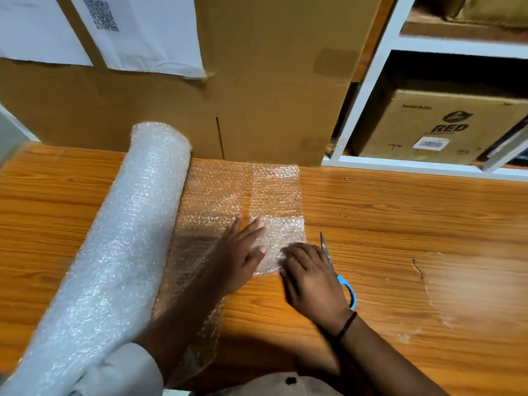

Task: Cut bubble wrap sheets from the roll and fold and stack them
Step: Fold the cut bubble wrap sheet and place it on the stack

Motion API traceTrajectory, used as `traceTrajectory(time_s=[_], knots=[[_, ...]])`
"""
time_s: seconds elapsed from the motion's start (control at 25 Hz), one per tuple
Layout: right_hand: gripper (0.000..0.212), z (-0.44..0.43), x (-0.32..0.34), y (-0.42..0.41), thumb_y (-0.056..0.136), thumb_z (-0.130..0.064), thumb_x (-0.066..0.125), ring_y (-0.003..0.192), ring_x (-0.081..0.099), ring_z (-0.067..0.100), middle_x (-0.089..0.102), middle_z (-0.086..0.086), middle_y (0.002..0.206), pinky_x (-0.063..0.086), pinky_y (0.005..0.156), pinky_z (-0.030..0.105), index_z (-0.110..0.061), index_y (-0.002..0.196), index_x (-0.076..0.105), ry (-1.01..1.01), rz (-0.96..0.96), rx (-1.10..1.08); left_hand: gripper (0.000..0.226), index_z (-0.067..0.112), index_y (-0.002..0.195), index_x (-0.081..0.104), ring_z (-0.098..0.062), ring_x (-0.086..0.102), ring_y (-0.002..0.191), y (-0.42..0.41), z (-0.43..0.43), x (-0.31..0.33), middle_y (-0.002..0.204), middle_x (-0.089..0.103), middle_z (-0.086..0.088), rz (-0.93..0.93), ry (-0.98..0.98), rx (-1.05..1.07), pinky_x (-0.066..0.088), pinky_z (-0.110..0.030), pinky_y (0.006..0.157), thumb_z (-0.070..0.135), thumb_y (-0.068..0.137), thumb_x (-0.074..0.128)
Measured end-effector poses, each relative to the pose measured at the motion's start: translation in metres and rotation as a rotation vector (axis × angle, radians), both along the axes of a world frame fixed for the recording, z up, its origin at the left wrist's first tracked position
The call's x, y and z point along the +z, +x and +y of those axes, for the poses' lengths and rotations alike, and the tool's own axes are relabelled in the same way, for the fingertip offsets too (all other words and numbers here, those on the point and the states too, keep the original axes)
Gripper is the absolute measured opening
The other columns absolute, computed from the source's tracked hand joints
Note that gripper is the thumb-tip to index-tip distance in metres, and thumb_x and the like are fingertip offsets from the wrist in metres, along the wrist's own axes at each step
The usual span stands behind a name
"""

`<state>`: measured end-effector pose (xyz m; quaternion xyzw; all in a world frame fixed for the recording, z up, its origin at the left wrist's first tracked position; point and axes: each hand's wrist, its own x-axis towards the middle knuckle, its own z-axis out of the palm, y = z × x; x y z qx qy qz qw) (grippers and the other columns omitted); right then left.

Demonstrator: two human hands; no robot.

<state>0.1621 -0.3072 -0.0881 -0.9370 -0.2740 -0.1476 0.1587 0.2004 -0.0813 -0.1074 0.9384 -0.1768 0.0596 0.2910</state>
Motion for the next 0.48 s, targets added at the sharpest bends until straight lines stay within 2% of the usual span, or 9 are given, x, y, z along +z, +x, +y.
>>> traceTrajectory(time_s=[0.16,0.2,0.28,0.32,0.36,0.4,0.44,0.48], knots=[[0.016,0.005,0.030,-0.001,0.098,-0.028,0.058,0.119,0.057,0.025,0.065,0.000,0.117,0.045,0.104,0.048,-0.016,0.103,0.068,0.072,0.059,-0.063,0.052,0.026,0.129,0.070,-0.015,0.030,0.152,0.002,0.005,0.015,0.143,0.060,0.011,0.019,-0.145,-0.056,0.011,-0.037,0.127,0.057,0.104,0.037],[0.017,0.005,0.041,0.001,0.097,-0.029,0.056,0.117,0.057,0.025,0.064,0.000,0.115,0.045,0.102,0.046,-0.017,0.102,0.067,0.072,0.068,-0.058,0.054,0.028,0.123,0.074,-0.014,0.044,0.144,0.002,0.005,0.020,0.132,0.068,0.010,0.021,-0.177,-0.067,0.014,-0.036,0.127,0.059,0.105,0.034],[0.019,0.005,0.065,0.011,0.096,-0.030,0.052,0.114,0.056,0.025,0.063,0.001,0.113,0.046,0.094,0.043,-0.017,0.102,0.065,0.066,0.080,-0.043,0.059,0.027,0.112,0.078,-0.015,0.070,0.110,0.003,0.006,0.033,0.105,0.078,0.005,0.014,-0.249,-0.062,0.033,-0.039,0.120,0.059,0.107,0.029],[0.020,0.005,0.076,0.019,0.095,-0.030,0.050,0.113,0.056,0.026,0.063,0.001,0.112,0.046,0.091,0.043,-0.018,0.101,0.065,0.063,0.087,-0.041,0.062,0.024,0.107,0.079,-0.017,0.073,0.089,0.006,0.005,0.041,0.092,0.078,0.002,0.002,-0.296,-0.044,0.048,-0.041,0.105,0.059,0.107,0.028],[0.021,0.006,0.086,0.032,0.095,-0.031,0.048,0.112,0.056,0.026,0.063,0.001,0.111,0.046,0.089,0.043,-0.018,0.101,0.064,0.057,0.086,-0.043,0.065,0.020,0.103,0.078,-0.019,0.069,0.072,0.011,0.004,0.049,0.079,0.074,-0.001,-0.012,-0.351,-0.015,0.055,-0.042,0.082,0.060,0.108,0.027],[0.022,0.007,0.094,0.049,0.095,-0.031,0.048,0.109,0.055,0.026,0.063,0.002,0.109,0.046,0.086,0.043,-0.019,0.100,0.064,0.041,0.086,-0.051,0.069,0.015,0.101,0.077,-0.021,0.065,0.060,0.018,0.002,0.057,0.068,0.069,-0.004,-0.022,-0.404,0.027,0.053,-0.043,0.062,0.060,0.108,0.025],[0.021,0.010,0.099,0.068,0.095,-0.030,0.048,0.107,0.055,0.027,0.063,0.002,0.107,0.045,0.085,0.043,-0.018,0.100,0.065,0.008,0.090,-0.068,0.069,0.013,0.105,0.075,-0.021,0.062,0.055,0.026,-0.001,0.064,0.063,0.065,-0.003,-0.025,-0.438,0.078,0.050,-0.043,0.052,0.060,0.108,0.025],[0.020,0.014,0.101,0.090,0.095,-0.028,0.050,0.106,0.055,0.029,0.063,0.004,0.106,0.045,0.084,0.043,-0.018,0.100,0.066,-0.031,0.111,-0.095,0.065,0.014,0.116,0.073,-0.018,0.065,0.057,0.035,-0.004,0.069,0.066,0.067,-0.002,-0.021,-0.441,0.133,0.052,-0.042,0.052,0.060,0.107,0.027]])
